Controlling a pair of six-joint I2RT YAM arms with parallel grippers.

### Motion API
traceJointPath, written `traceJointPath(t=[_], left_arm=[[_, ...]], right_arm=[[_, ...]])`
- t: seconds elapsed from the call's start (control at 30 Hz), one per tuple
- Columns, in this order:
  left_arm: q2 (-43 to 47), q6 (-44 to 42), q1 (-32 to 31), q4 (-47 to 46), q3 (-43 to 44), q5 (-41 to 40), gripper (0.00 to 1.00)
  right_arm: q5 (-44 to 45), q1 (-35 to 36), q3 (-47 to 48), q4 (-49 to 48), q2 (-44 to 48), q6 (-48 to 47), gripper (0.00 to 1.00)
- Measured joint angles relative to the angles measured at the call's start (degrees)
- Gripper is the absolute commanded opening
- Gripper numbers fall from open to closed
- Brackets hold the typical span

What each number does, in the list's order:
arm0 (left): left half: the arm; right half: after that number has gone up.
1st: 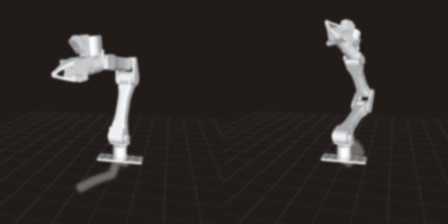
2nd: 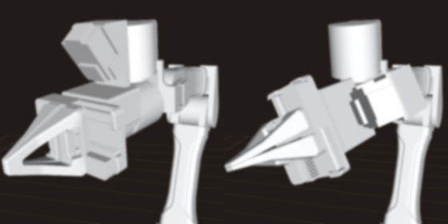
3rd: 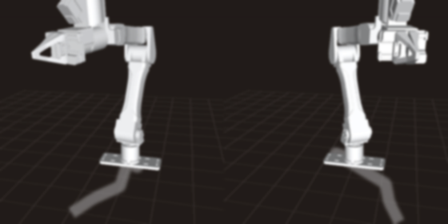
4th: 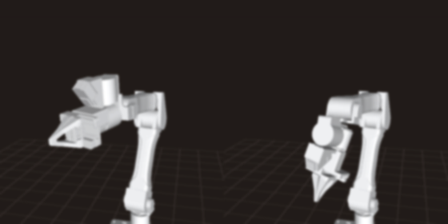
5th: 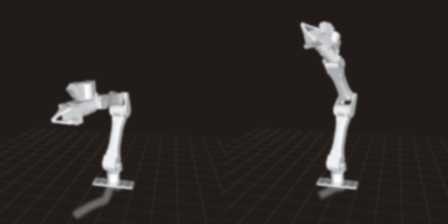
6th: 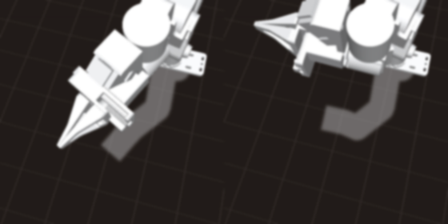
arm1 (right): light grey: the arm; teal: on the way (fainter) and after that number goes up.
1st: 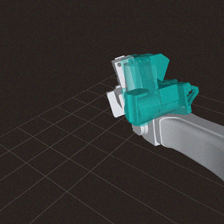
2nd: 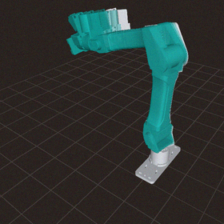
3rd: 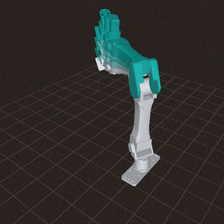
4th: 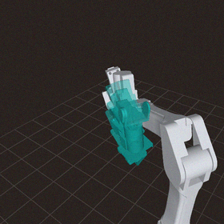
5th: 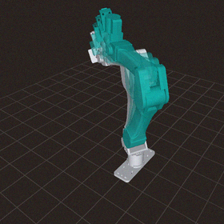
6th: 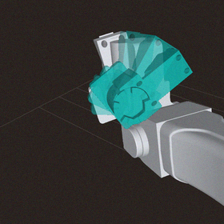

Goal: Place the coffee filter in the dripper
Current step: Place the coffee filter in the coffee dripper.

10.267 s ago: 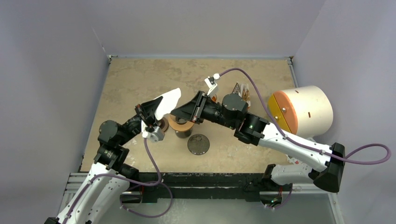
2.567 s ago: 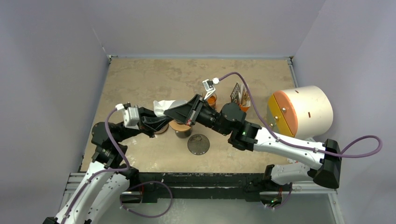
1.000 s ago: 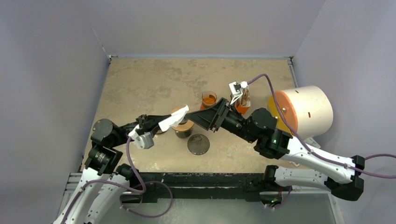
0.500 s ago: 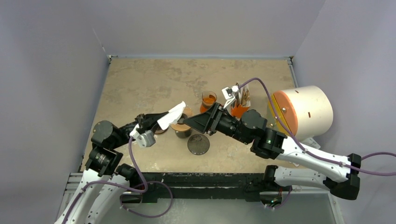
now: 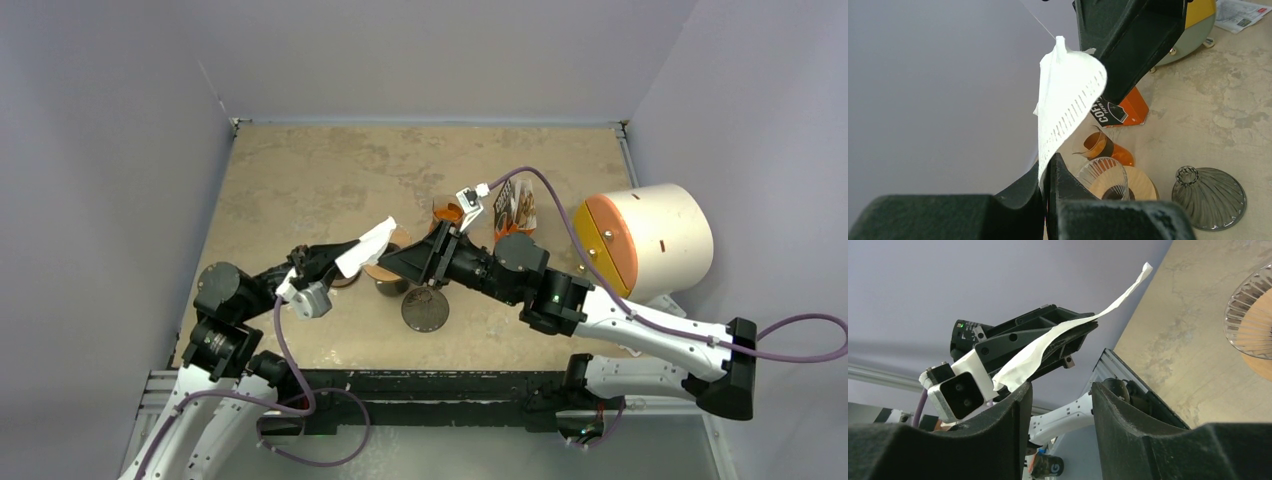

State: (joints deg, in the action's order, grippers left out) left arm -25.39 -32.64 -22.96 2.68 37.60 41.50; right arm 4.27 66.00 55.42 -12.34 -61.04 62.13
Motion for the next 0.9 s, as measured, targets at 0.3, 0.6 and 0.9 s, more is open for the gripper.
traceJointPath(t=[0.3,0.6,0.9], left_arm=[[0.55,-0.02,0.00,-0.02,-0.02,-1.01,0.00],[0.57,0.00,0.00,-0.02,-0.02,-1.88,0.00],[0.57,0.00,0.00,-0.02,-0.02,-1.81,0.00]], right_arm=[[-0.83,0.00,0.09,-0.85,0.46,0.26,0.47],[-0.79,0.00,0.09,-0.94,1.92,0.26,0.46],[-0.87,0.00,0.94,-1.36,-0.11,0.26,0.46]])
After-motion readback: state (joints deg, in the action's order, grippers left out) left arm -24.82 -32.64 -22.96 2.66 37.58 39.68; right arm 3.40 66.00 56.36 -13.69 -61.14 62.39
